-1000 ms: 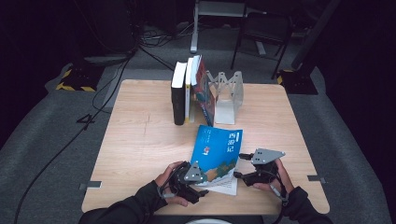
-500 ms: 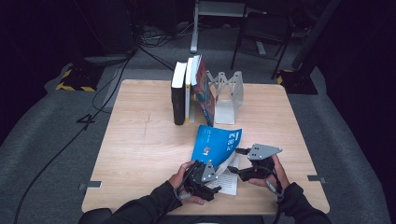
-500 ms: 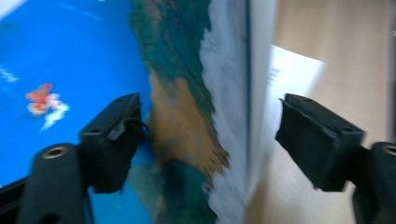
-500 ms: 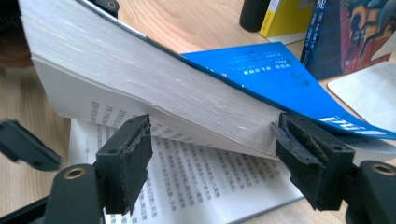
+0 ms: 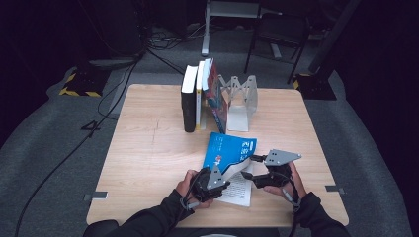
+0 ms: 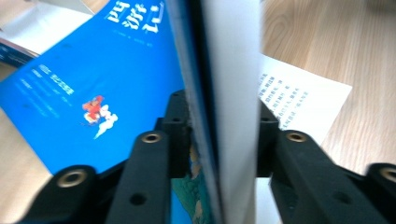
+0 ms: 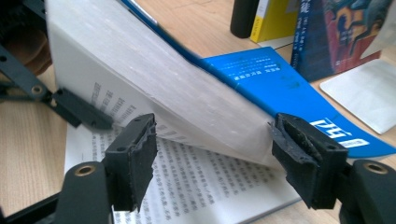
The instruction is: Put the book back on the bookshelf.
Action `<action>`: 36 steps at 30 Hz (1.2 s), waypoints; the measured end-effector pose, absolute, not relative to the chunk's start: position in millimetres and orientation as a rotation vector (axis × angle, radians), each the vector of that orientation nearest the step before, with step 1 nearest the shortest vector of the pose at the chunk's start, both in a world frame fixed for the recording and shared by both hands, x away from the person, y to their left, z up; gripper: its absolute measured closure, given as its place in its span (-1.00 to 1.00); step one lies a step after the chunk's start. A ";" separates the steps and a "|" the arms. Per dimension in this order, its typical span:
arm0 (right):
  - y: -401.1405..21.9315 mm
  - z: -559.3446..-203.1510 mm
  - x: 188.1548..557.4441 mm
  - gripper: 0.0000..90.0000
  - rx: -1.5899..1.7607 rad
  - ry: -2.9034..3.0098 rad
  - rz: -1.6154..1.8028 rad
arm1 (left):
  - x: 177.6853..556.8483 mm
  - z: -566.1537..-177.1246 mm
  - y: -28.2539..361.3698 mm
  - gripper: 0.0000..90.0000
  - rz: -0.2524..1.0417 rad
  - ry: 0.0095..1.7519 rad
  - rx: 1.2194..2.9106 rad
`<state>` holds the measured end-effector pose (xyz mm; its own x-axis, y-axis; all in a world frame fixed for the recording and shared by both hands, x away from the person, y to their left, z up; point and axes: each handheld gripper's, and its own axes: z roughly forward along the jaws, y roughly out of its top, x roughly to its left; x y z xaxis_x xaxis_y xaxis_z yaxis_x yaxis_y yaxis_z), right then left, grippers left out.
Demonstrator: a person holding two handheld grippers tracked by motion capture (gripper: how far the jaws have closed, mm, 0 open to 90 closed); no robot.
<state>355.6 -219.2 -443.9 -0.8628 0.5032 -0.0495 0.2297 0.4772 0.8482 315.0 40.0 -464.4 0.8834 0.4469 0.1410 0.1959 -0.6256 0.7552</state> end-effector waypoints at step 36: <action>-181.8 -454.2 362.9 0.37 0.207 2.510 1.085 | 331.8 -455.9 155.9 0.48 0.276 0.437 2.203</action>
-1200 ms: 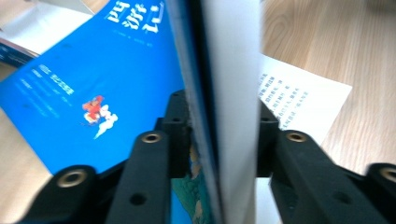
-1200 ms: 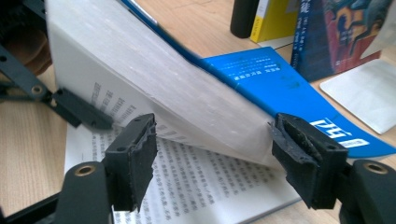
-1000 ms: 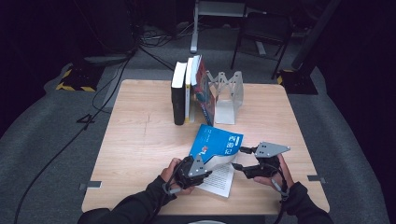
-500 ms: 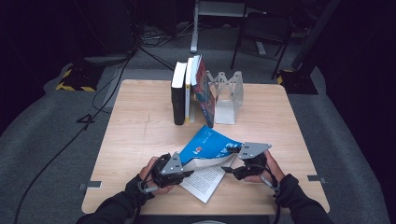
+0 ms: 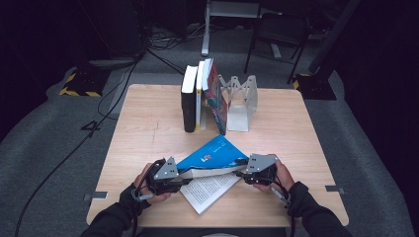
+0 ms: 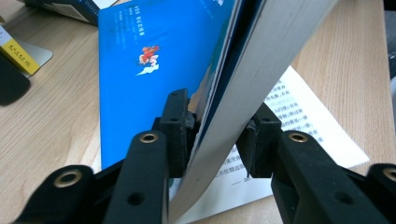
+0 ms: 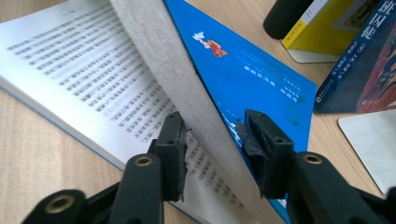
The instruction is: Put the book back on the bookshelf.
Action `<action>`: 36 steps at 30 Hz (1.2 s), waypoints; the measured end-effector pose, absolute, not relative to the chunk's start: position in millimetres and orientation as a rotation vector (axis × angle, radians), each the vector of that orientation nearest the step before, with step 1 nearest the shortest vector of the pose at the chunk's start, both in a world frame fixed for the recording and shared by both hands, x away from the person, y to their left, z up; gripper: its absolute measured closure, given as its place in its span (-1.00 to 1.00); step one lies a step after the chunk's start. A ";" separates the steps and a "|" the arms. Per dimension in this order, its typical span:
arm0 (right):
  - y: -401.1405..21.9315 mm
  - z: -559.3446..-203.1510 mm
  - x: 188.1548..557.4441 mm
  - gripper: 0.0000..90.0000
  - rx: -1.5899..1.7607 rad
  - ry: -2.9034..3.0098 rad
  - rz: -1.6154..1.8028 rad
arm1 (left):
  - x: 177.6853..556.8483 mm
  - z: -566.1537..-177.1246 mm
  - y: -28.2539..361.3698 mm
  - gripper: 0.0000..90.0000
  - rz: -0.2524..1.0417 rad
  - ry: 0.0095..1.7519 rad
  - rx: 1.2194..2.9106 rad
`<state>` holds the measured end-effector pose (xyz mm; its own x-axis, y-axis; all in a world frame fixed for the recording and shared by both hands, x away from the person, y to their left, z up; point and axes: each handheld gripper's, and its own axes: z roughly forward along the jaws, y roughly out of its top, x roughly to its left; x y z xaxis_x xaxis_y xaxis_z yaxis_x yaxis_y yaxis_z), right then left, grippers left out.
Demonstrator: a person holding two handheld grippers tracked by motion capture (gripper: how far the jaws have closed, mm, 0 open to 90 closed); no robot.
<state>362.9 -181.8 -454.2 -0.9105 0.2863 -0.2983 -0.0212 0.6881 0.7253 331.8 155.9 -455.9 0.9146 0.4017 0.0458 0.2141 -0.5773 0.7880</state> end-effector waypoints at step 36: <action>-231.0 -459.7 377.0 -0.02 0.427 2.569 1.144 | 361.9 -452.2 131.5 0.50 0.224 0.291 2.264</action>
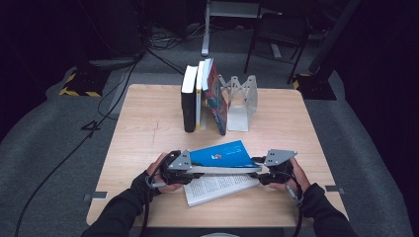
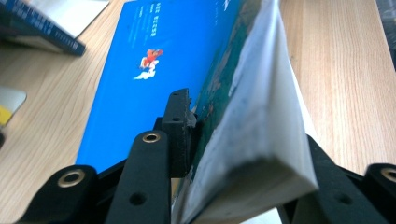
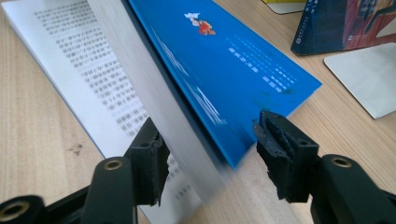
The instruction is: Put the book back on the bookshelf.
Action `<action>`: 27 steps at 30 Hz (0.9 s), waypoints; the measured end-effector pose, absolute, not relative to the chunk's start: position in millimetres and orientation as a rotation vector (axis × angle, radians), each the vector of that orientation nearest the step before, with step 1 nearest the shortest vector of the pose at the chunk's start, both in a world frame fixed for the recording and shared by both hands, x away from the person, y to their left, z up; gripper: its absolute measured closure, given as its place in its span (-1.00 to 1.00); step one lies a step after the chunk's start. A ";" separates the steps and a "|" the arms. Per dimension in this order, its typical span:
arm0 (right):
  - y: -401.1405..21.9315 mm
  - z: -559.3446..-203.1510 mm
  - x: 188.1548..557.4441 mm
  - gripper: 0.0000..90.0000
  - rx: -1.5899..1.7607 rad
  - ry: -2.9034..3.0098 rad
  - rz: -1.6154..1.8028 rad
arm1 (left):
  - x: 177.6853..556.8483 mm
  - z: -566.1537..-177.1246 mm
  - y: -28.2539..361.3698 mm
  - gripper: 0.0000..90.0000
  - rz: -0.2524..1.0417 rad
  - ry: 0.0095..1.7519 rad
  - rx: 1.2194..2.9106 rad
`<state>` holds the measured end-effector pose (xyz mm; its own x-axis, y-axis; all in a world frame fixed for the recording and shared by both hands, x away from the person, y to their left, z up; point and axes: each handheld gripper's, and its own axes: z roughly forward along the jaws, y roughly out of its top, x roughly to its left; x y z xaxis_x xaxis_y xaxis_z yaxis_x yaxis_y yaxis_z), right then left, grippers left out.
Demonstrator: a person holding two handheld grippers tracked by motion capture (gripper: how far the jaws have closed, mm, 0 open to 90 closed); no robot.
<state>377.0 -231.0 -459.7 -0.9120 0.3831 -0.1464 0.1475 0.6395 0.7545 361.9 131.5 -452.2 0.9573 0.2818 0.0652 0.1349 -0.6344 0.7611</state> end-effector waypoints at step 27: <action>-185.6 -442.0 340.4 0.50 0.136 2.471 1.196 | 338.7 -443.2 159.8 0.44 0.422 0.382 2.379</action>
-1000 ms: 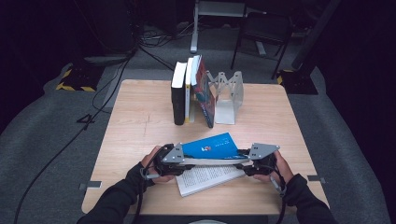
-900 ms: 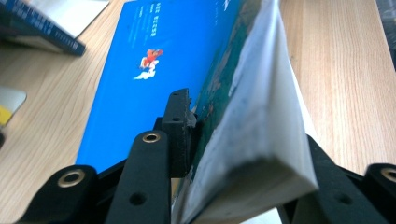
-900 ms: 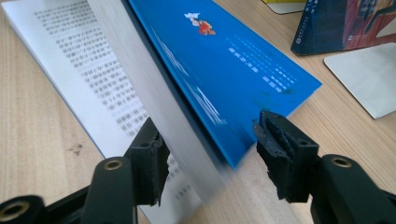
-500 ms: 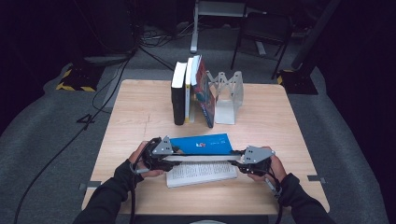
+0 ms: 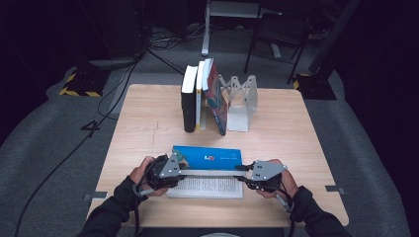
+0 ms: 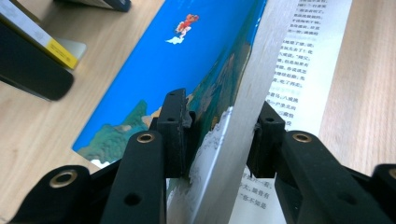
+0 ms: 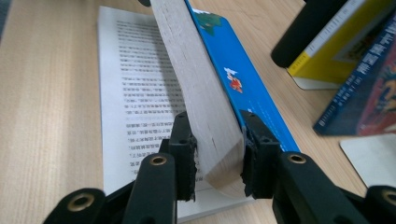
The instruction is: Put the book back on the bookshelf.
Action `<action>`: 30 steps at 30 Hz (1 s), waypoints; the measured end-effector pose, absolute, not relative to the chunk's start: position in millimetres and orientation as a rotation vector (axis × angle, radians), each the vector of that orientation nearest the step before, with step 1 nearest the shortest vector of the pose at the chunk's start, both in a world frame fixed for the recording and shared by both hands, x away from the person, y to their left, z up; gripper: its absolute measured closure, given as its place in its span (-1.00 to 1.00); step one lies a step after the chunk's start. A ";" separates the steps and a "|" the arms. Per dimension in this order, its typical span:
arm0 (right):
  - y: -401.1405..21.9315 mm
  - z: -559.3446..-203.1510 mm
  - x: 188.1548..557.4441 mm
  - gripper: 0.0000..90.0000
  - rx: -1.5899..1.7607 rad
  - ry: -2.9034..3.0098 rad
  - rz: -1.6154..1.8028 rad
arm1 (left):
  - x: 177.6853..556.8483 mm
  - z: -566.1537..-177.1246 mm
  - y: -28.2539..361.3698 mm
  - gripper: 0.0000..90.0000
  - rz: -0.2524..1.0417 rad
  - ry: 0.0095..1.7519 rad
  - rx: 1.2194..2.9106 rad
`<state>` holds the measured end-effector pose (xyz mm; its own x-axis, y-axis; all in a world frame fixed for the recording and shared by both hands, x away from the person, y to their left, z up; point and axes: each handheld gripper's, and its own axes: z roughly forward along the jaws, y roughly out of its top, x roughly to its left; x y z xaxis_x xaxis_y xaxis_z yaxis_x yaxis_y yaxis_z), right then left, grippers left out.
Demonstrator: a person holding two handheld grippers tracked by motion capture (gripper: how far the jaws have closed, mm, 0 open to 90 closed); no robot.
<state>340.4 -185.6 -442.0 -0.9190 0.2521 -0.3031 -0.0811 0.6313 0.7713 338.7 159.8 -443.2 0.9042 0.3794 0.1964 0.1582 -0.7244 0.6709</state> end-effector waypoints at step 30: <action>-197.9 -437.2 345.5 0.58 0.200 2.433 1.207 | 375.0 -446.6 152.1 0.19 0.332 0.448 2.282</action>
